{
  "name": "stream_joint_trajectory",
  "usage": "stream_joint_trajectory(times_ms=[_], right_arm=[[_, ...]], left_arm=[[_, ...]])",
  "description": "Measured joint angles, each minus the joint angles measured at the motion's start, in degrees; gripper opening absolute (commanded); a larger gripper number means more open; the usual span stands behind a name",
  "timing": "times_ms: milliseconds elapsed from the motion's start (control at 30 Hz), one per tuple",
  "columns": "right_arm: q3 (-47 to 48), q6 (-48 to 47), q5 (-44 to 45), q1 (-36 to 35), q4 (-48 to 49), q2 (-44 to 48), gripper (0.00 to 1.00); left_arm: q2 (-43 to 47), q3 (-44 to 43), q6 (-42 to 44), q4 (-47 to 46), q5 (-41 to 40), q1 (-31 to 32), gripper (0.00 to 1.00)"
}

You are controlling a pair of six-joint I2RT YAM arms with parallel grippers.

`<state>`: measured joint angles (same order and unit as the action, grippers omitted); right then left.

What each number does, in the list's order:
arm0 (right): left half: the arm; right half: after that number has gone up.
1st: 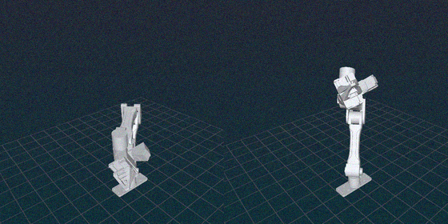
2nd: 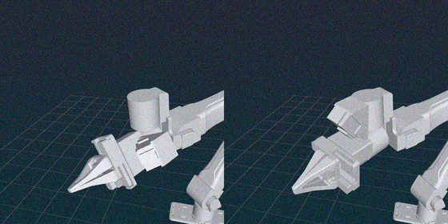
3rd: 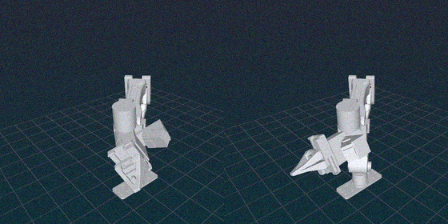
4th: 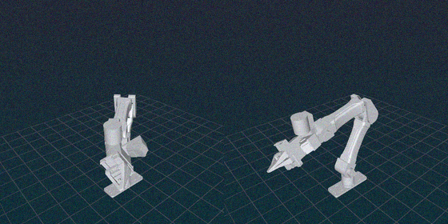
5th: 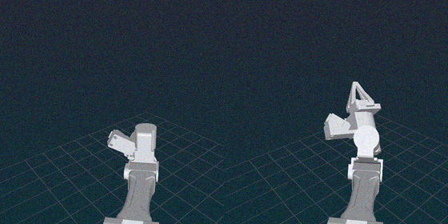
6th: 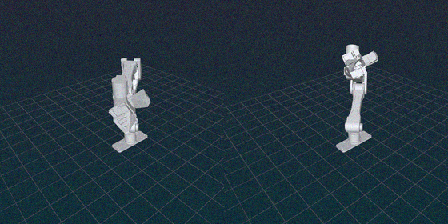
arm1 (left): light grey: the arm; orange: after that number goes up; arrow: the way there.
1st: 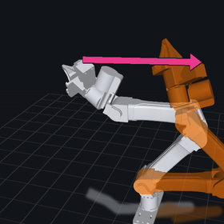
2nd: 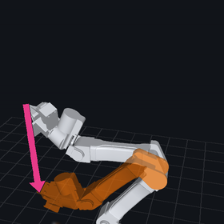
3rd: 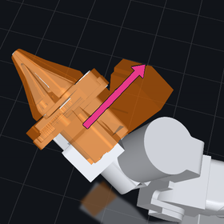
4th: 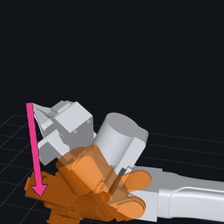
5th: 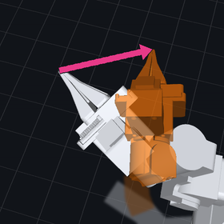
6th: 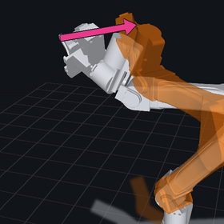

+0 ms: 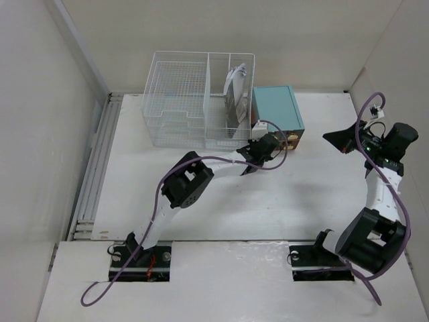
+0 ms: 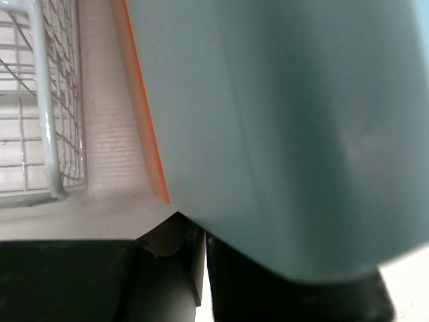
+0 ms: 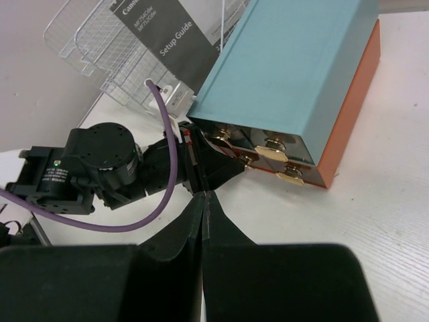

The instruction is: Organize the desk

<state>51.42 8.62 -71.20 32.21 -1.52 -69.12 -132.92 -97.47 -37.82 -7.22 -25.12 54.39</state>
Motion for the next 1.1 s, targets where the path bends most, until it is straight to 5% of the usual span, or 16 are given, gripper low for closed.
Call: stream_joint_trajectory(times_ms=[167, 300, 433, 467, 500, 800, 1100], right_arm=[[0.0, 0.0, -0.7, 0.0, 0.0, -0.6, 0.00], [0.0, -0.3, -0.9, 0.0, -0.1, -0.6, 0.05], [0.0, -0.9, -0.9, 0.0, -0.9, -0.3, 0.68], [0.0, -1.3, -0.4, 0.0, -1.6, 0.0, 0.96], [0.2, -1.9, 0.5, 0.0, -2.8, 0.5, 1.00], [7.6, -15.1, 22.4, -1.7, -16.9, 7.0, 1.00], [6.7, -16.8, 42.8, -7.5, -18.9, 21.6, 1.00]], left_arm=[[1.9, 4.3, 1.0, -2.7, 0.2, 0.7, 0.00], [7.3, 12.2, 1.9, -4.1, 1.0, 3.1, 0.31], [15.0, 18.8, 2.9, -5.7, 4.5, 7.7, 0.77], [16.8, 19.7, 3.3, -6.3, 5.3, 8.9, 0.85], [19.0, 20.7, 3.6, -6.6, 6.1, 10.3, 0.98], [41.2, 25.3, 10.5, -2.4, 5.1, 16.1, 1.00], [55.7, 27.8, 16.4, 5.9, 4.3, 2.6, 1.00]])
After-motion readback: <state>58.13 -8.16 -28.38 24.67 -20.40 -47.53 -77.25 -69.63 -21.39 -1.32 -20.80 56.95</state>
